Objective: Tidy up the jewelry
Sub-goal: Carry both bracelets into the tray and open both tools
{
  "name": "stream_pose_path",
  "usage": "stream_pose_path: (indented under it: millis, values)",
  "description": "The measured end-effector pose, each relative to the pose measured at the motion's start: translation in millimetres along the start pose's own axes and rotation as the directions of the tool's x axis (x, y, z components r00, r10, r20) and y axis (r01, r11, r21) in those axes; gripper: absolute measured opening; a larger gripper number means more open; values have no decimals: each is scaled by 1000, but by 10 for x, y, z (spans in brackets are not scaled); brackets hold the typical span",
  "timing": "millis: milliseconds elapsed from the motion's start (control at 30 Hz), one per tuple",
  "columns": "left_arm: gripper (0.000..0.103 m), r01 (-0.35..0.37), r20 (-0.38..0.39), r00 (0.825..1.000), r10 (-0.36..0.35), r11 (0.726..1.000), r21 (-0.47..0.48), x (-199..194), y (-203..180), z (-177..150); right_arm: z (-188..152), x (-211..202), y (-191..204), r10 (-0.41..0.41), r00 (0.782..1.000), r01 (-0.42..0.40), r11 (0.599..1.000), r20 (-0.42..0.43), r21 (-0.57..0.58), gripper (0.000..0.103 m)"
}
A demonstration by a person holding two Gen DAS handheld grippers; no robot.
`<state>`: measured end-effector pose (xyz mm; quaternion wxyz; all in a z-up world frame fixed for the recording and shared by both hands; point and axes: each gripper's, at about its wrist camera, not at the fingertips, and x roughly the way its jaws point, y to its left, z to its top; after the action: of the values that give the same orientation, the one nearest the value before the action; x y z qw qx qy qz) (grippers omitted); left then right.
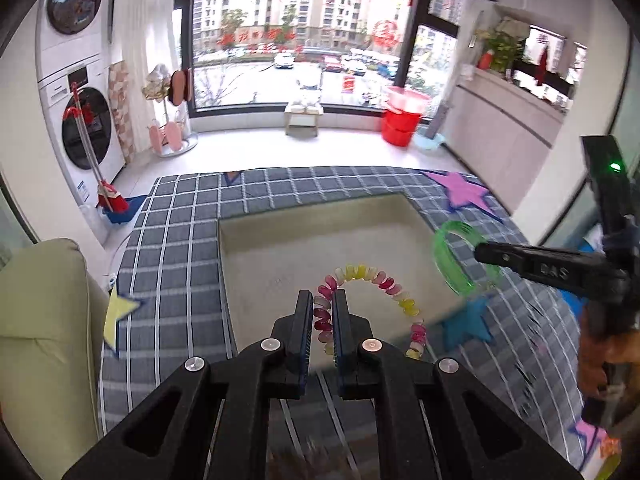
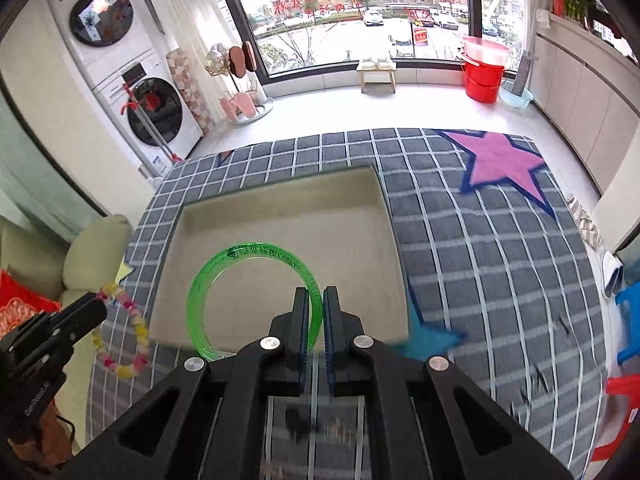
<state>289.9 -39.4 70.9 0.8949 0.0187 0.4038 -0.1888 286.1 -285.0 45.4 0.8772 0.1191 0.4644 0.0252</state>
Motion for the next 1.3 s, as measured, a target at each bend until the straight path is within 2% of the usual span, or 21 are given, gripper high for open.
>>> stream_pose_path:
  millis: [167, 433, 600, 667, 800, 867, 900, 933, 1000, 1300]
  values:
    - [23, -40, -50, 998, 38, 999, -26, 662, 163, 247, 283, 471, -9, -21, 999, 22, 1000, -34, 9, 8]
    - [24, -106, -137, 985, 107, 994, 17, 1514, 223, 248, 444, 1152, -144, -86, 992, 90, 995, -97, 40, 8]
    - [24, -160, -166, 972, 169, 985, 62, 1721, 182, 190, 376, 1440, -169, -129, 983, 133, 991, -129, 22, 8]
    - [24, -166, -170, 970, 173, 985, 56, 1734, 184, 194, 351, 1435, -141, -146, 984, 147, 989, -104, 2, 8]
    - [24, -211, -179, 958, 224, 974, 87, 1744, 140, 196, 334, 1426, -89, -161, 981, 159, 987, -107, -26, 9]
    - [24, -222, -170, 957, 233, 972, 84, 1729, 157, 187, 325, 1394, -98, -135, 984, 135, 991, -113, -10, 14]
    - [24, -227, -163, 958, 238, 971, 81, 1713, 165, 174, 318, 1375, -111, -121, 986, 122, 993, -112, 1, 25]
    - [24, -229, -155, 959, 239, 970, 77, 1698, 176, 166, 313, 1357, -117, -113, 988, 115, 993, -109, 9, 42]
    - [24, -224, -144, 962, 232, 972, 72, 1667, 187, 167, 302, 1304, -130, -98, 991, 100, 995, -96, 20, 52]
    - [24, -208, -136, 967, 217, 975, 80, 1633, 174, 166, 307, 1002, -142, -66, 997, 68, 996, -40, 49, 53]
